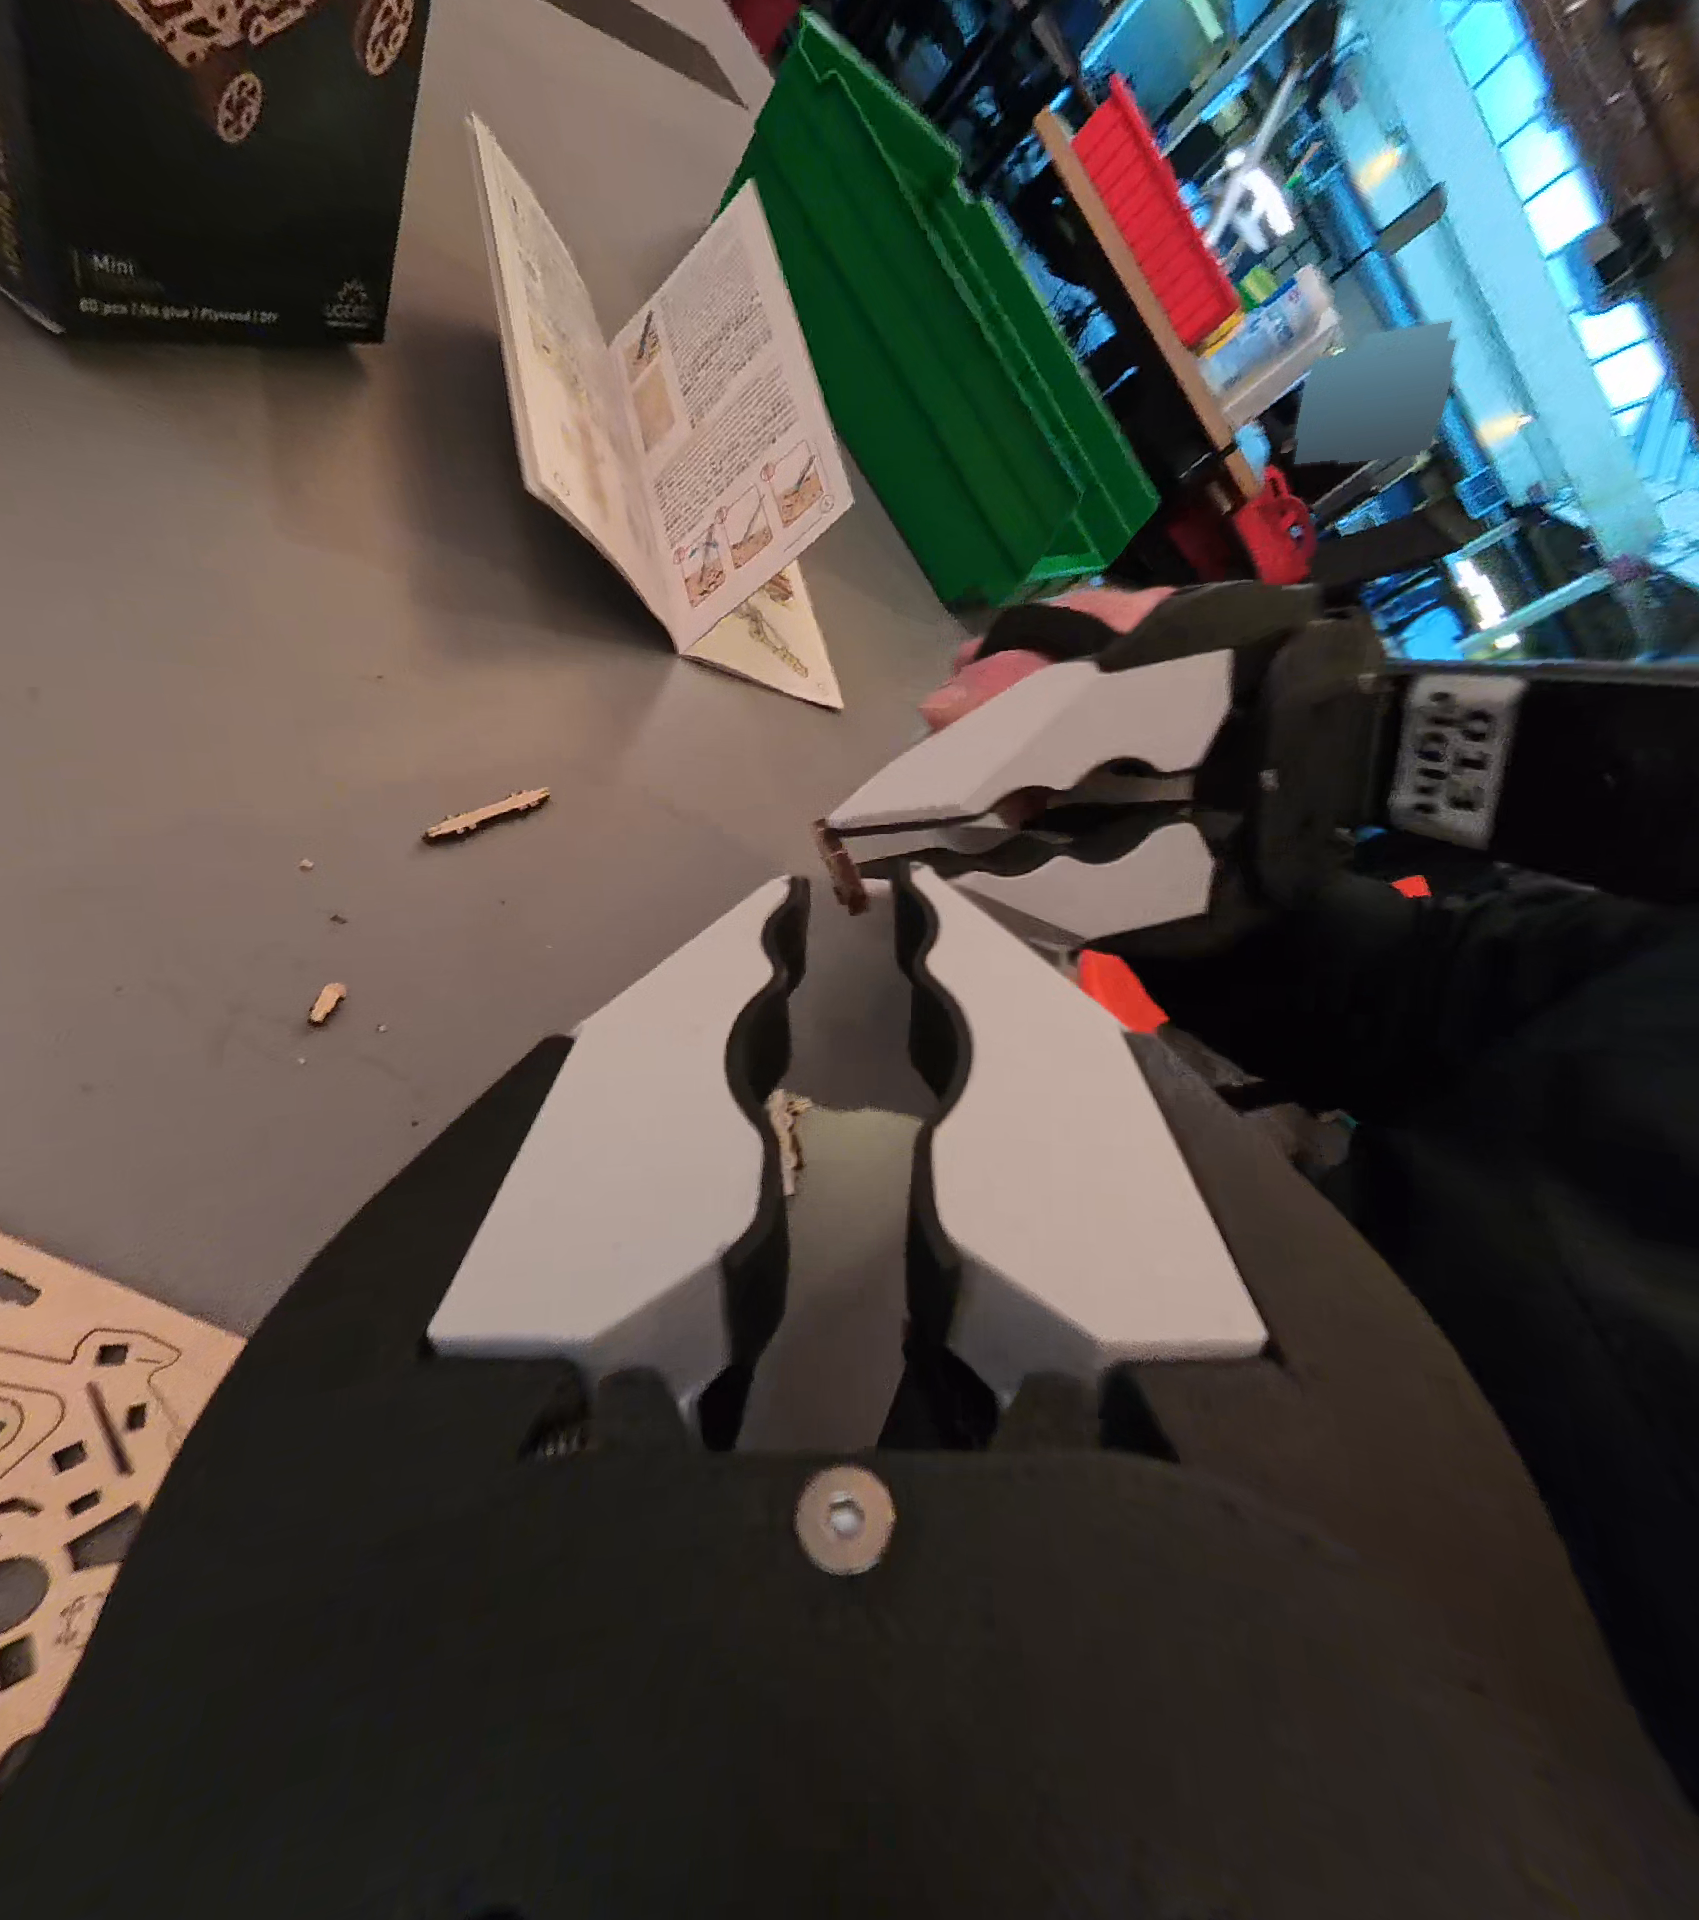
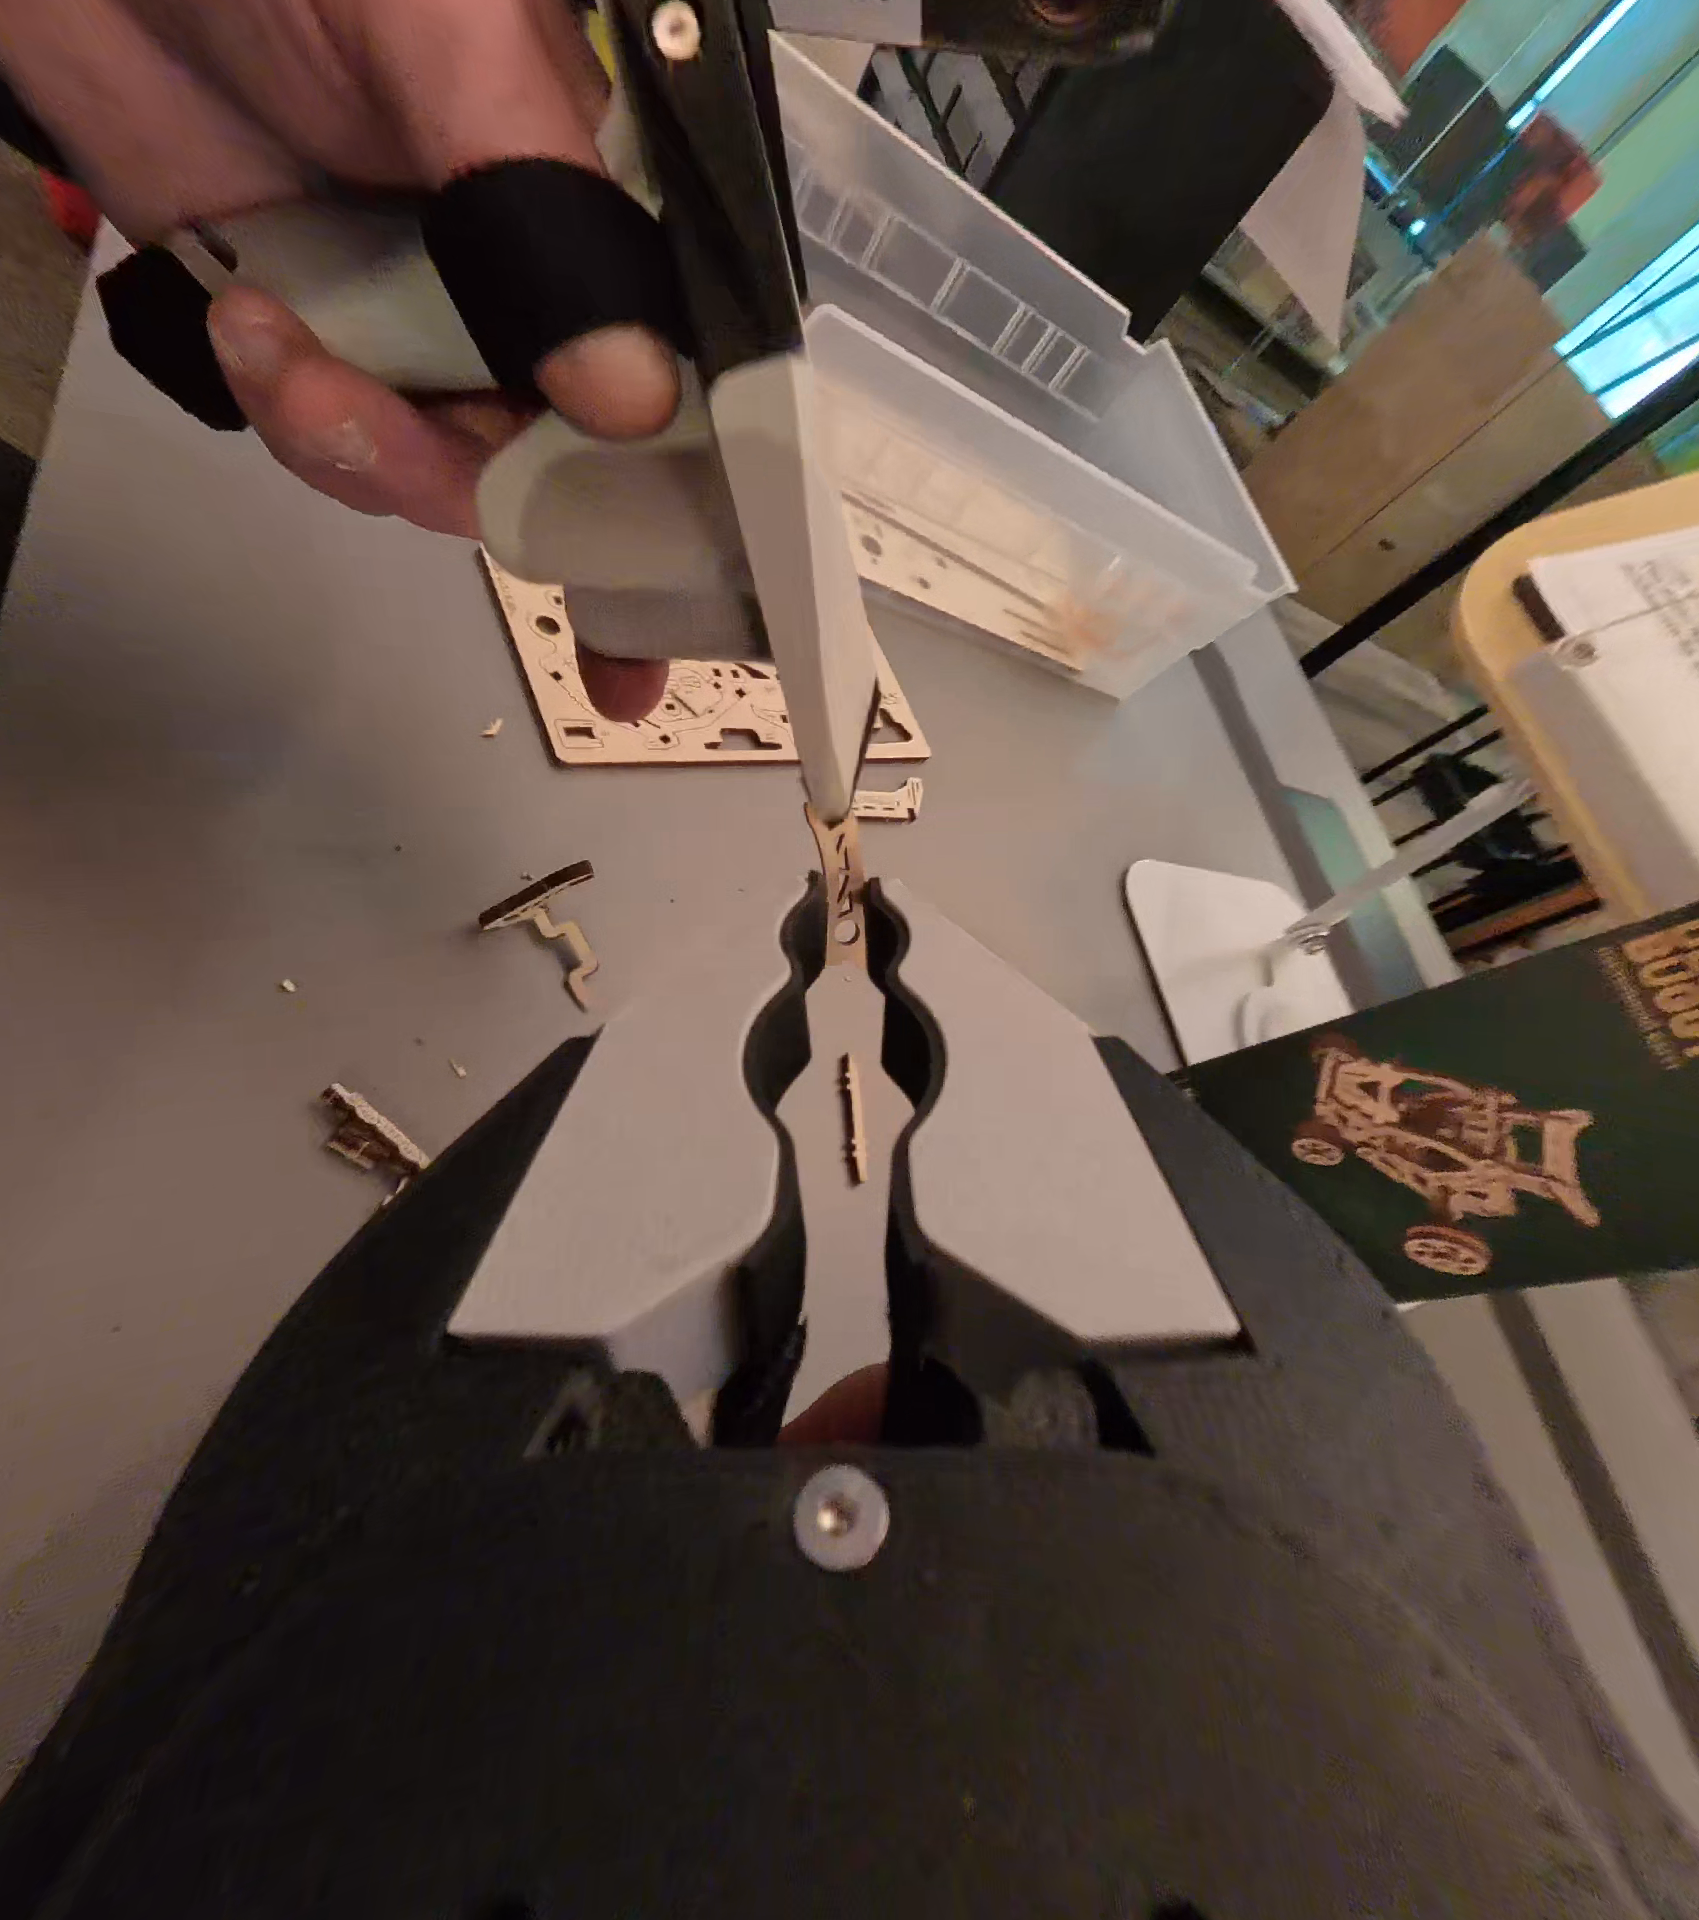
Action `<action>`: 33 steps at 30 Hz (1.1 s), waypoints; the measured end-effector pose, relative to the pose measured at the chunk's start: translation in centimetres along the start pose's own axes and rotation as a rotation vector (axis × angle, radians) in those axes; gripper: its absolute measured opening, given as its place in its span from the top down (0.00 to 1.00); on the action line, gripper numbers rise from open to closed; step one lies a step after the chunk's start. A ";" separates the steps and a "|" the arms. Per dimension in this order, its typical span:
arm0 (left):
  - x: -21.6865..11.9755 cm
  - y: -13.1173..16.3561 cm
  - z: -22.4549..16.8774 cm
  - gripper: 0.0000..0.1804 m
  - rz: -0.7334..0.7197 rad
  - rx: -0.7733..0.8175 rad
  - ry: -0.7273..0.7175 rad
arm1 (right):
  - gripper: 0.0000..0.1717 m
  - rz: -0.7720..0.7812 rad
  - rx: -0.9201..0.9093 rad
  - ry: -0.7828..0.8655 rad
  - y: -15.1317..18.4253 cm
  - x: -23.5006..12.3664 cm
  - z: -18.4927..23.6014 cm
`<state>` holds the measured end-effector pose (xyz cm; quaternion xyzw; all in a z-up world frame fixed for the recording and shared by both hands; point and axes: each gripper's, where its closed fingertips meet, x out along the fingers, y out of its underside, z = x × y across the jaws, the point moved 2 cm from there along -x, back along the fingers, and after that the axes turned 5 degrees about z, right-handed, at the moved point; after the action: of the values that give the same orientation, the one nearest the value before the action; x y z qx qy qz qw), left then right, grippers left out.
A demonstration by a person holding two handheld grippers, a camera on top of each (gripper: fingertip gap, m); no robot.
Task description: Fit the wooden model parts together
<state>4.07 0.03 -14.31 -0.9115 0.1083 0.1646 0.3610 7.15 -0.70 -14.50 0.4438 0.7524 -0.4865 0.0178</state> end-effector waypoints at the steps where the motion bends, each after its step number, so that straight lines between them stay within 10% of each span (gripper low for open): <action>1: 0.1 0.2 0.3 0.94 0.010 0.001 -0.022 | 0.98 0.012 -0.028 0.015 -0.1 0.0 0.1; 9: -0.1 0.6 0.2 0.99 0.033 0.084 -0.025 | 0.95 0.012 -0.113 0.019 -0.6 -0.4 0.5; 18: -0.8 1.2 -2.8 0.99 0.253 0.595 0.029 | 0.93 -0.046 0.295 -0.575 -1.7 -2.4 -0.1; 33: -1.0 1.4 -5.3 0.99 0.421 0.963 0.088 | 0.93 -0.108 0.540 -0.960 -2.3 -2.9 0.7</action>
<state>3.86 -4.60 -11.17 -0.6071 0.3675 0.1270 0.6930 7.01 -3.38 -11.90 0.1219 0.5299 -0.8100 0.2196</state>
